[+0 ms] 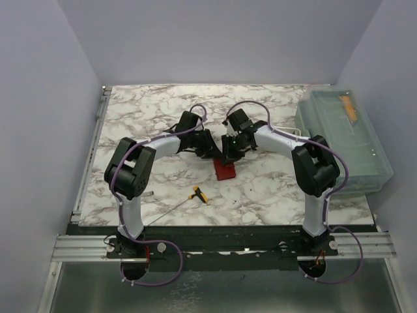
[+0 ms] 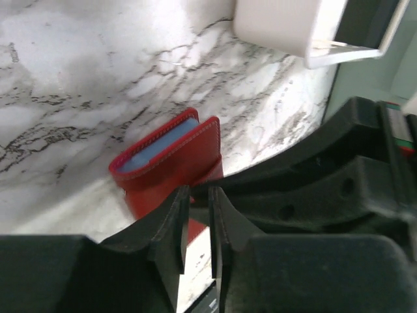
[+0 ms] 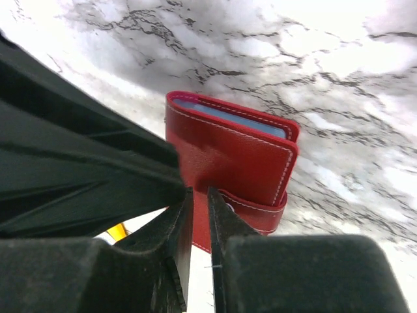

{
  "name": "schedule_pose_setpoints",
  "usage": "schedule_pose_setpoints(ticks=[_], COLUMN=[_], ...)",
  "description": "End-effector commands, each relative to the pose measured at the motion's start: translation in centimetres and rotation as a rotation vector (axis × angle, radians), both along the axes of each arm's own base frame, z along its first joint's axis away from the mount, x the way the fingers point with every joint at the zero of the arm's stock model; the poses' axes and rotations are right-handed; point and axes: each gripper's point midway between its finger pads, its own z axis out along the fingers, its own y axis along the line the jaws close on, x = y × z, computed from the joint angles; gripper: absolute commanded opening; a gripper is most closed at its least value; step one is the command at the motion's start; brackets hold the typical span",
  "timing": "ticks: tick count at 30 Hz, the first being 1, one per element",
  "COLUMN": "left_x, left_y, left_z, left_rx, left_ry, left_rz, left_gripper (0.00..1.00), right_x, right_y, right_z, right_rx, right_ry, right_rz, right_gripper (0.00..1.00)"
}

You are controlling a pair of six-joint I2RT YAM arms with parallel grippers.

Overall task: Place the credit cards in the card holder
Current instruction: Close the card holder at the center of the board, then reset both arms

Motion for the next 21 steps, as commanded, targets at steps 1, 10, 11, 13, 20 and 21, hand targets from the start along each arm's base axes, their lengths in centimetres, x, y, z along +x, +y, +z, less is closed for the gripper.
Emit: schedule_pose_setpoints(ticks=[1,10,11,13,20,21], left_x=[0.5,-1.4,-1.7,-2.2,-4.3,-4.6], left_y=[0.0,2.6,2.9,3.7,5.8,6.2], left_z=[6.4,12.8,14.0,16.4,27.2,28.8], left_rx=[-0.059,-0.064,-0.062,-0.048,-0.071,-0.072], left_ry=[-0.116,-0.265,-0.297,-0.367,-0.673,-0.727], left_rz=[-0.043,-0.067,-0.069,-0.065,-0.047,-0.033], left_gripper=[0.28,0.56,0.60,0.67,0.93,0.96], right_x=[1.1,0.8,0.6,0.2,-2.6,-3.1], right_y=[-1.1,-3.1,-3.6,-4.7,-9.2,-10.0], right_z=[4.1,14.7,16.2,19.0,29.7,31.1], right_rx=[-0.017,0.044,0.054,0.063,0.144,0.156], right_ry=[-0.111,-0.374,-0.421,-0.515,-0.849,-0.898], right_rz=[0.013,-0.028,-0.036,-0.057,-0.154,-0.172], right_gripper=[0.24,0.51,0.54,0.60,0.76,0.80])
